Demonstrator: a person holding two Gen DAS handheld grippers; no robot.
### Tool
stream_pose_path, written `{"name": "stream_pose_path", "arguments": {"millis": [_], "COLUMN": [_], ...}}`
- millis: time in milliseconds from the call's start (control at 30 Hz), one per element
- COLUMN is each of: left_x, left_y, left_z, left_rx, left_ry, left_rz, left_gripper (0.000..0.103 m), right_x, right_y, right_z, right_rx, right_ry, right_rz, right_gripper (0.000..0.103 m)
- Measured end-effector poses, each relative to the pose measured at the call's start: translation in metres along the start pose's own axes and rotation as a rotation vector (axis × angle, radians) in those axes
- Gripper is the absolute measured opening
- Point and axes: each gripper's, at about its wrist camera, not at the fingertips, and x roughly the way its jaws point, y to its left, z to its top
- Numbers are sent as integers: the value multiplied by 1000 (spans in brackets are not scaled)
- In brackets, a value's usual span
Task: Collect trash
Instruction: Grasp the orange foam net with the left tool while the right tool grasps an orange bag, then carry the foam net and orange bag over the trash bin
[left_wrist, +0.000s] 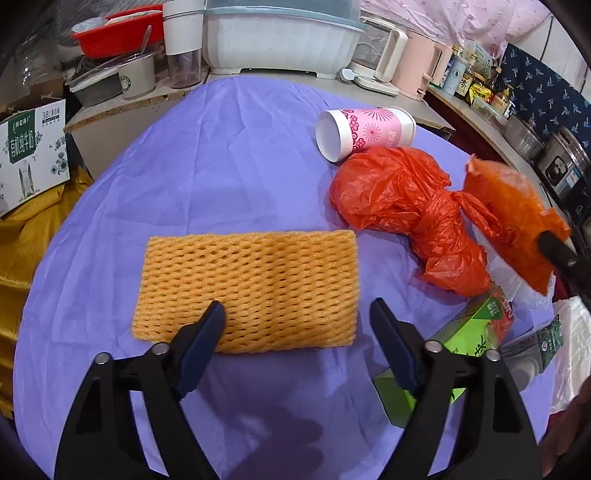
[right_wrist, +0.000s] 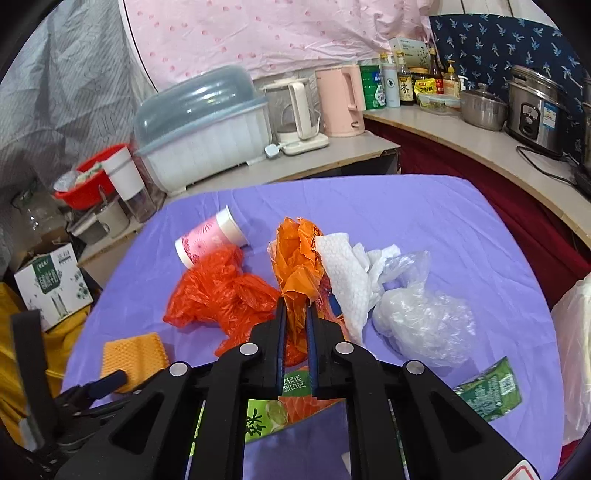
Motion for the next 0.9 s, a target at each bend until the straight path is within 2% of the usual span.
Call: {"name": "stream_pose_path", "arguments": {"millis": [100, 200, 267, 367, 600, 733, 900], "left_x": [2, 0, -3, -10, -51, -87, -121], "left_y": [0, -3, -3, -5, -18, -45, -93], "left_z": [-2, -5, -6, -6, -4, -5, -12], "left_rx": [21, 49, 51, 51, 47, 88, 166], "left_ry": [-11, -22, -17, -16, -65, -116, -138], "left_rz": [34, 80, 68, 58, -13, -77, -188], "left_gripper": [64, 48, 29, 21, 20, 20, 20], "right_x": [-18, -35, -47, -67, -119, -147, -180], "right_y": [-7, -12, -17, -24, -50, -76, -114], "right_z": [5, 10, 12, 15, 17, 14, 2], "right_rx": [26, 34, 42, 52, 73, 113, 173], "right_ry": [-32, -64, -81, -112, -194, -230, -269], "right_rz": [18, 14, 17, 13, -25, -58, -105], "right_gripper": [9, 9, 9, 9, 9, 9, 9]}}
